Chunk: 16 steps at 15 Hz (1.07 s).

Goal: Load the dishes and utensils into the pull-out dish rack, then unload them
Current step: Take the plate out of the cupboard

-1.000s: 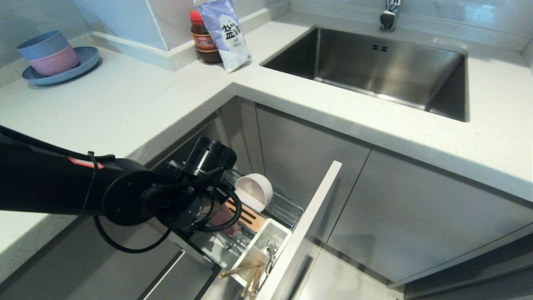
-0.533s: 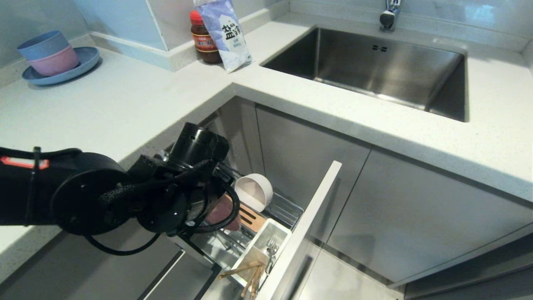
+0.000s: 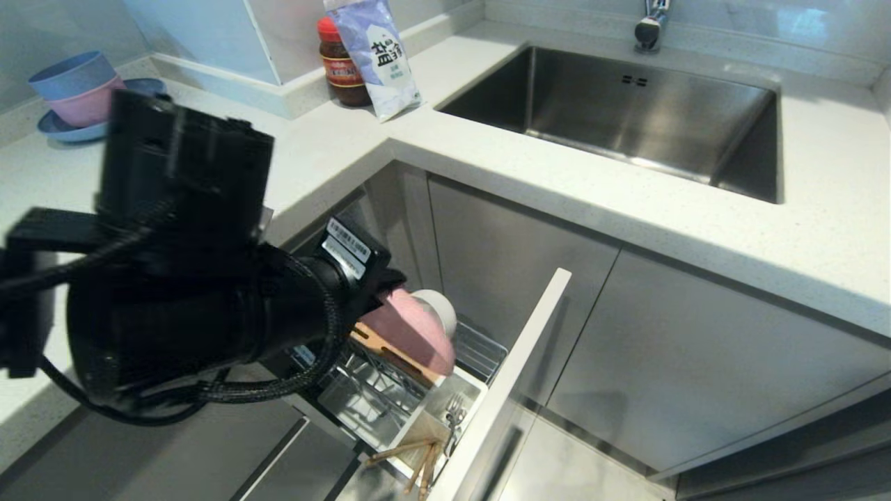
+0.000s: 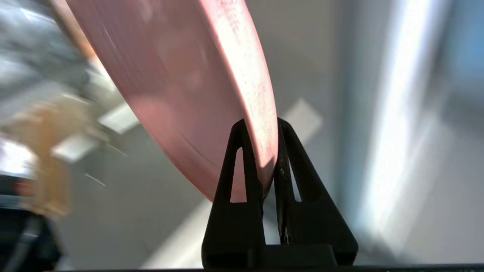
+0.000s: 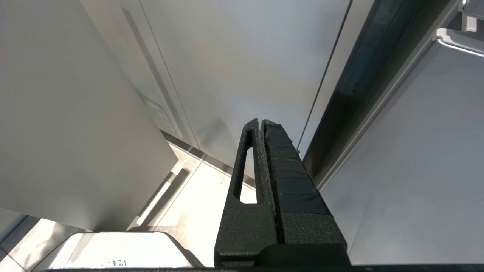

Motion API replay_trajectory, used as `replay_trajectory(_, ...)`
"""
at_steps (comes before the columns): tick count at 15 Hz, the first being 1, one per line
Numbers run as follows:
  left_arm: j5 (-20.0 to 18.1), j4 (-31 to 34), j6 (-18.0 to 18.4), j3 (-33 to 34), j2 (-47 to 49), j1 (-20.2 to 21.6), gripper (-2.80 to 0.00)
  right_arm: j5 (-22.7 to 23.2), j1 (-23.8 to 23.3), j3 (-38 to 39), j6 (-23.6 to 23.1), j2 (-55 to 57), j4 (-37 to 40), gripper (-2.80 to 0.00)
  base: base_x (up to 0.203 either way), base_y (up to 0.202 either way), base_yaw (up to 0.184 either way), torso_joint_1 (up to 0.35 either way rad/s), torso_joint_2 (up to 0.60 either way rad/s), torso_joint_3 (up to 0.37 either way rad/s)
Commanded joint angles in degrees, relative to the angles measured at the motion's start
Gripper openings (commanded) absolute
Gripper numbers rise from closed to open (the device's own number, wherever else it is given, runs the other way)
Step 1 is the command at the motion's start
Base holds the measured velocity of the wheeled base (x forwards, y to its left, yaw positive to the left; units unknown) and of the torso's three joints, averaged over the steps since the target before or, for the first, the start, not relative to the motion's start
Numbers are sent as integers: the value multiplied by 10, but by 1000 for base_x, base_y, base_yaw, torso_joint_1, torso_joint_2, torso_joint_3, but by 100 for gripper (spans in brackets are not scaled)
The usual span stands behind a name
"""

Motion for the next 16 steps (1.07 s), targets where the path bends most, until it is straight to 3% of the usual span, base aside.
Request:
replay_trajectory(1, -32, -16, 57, -15, -62, -36, -280, 0, 0, 1, 0, -2, 0, -280, 0, 0, 0, 0, 0, 0)
replay_trajectory(6, -88, -116, 258, -28, -149, -28, -280, 0, 0, 1, 0, -2, 0, -280, 0, 0, 0, 0, 0, 0)
replay_trajectory(9, -102, -131, 373, -43, -187, 27, -280, 0, 0, 1, 0, -2, 0, -280, 0, 0, 0, 0, 0, 0)
replay_trajectory(12, -100, -130, 452, -55, -198, 145, -280, 0, 0, 1, 0, -2, 0, -280, 0, 0, 0, 0, 0, 0)
replay_trajectory(16, -81, -128, 603, -66, -161, 338, -280, 0, 0, 1, 0, -2, 0, -280, 0, 0, 0, 0, 0, 0)
